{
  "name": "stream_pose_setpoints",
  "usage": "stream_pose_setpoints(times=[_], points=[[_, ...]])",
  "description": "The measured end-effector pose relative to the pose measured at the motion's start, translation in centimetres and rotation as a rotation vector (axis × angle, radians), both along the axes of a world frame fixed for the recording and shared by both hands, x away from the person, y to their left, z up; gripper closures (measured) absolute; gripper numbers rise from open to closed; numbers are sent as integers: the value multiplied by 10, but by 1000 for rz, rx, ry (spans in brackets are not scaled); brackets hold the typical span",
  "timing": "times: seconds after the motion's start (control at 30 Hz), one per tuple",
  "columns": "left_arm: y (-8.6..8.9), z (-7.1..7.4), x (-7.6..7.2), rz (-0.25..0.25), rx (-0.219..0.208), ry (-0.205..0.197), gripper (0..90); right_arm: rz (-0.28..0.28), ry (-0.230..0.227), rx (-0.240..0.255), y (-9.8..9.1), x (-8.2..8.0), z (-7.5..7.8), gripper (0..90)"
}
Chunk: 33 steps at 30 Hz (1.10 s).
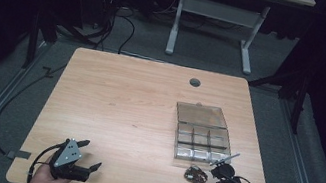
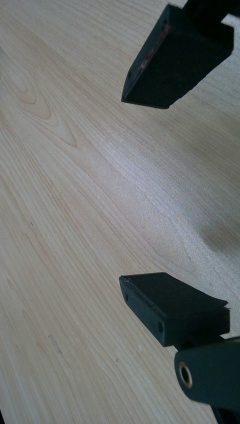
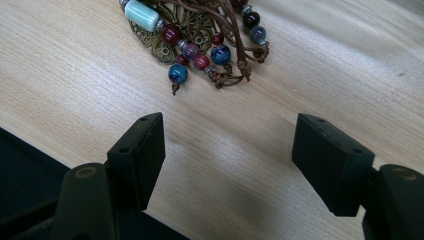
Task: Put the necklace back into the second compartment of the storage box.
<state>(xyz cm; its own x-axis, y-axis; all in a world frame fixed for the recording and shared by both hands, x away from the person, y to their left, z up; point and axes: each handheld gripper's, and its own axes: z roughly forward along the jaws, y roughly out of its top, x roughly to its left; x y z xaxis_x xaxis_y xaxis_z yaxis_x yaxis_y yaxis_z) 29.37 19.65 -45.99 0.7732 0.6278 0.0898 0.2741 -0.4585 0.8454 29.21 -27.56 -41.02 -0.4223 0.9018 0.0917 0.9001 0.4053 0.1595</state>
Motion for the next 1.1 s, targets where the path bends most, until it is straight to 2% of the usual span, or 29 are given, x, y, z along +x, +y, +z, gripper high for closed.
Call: stream_pose_setpoints(times=[0.2, 0.3, 0.43, 0.73, 0.87, 1.07, 1.1], points=[[0, 0, 0, -4, 0, 1, 154, 16, 52, -36, 5, 5, 3, 291], [0, 0, 0, -6, 1, 1, 154, 35, 49, -54, 6, 7, 3, 286], [0, 0, 0, -7, 2, 2, 154, 53, 52, -48, 10, 13, 4, 273], [0, 0, 0, -8, 1, 3, 154, 113, 39, -68, 23, 37, 1, 248], [0, 0, 0, -9, 1, 4, 154, 135, 36, -53, 29, 44, -3, 252], [0, 0, 0, -11, 1, 8, 154, 191, 33, -73, 39, 48, -9, 300], [0, 0, 0, -12, 1, 8, 154, 200, 27, -77, 40, 49, -9, 339]])
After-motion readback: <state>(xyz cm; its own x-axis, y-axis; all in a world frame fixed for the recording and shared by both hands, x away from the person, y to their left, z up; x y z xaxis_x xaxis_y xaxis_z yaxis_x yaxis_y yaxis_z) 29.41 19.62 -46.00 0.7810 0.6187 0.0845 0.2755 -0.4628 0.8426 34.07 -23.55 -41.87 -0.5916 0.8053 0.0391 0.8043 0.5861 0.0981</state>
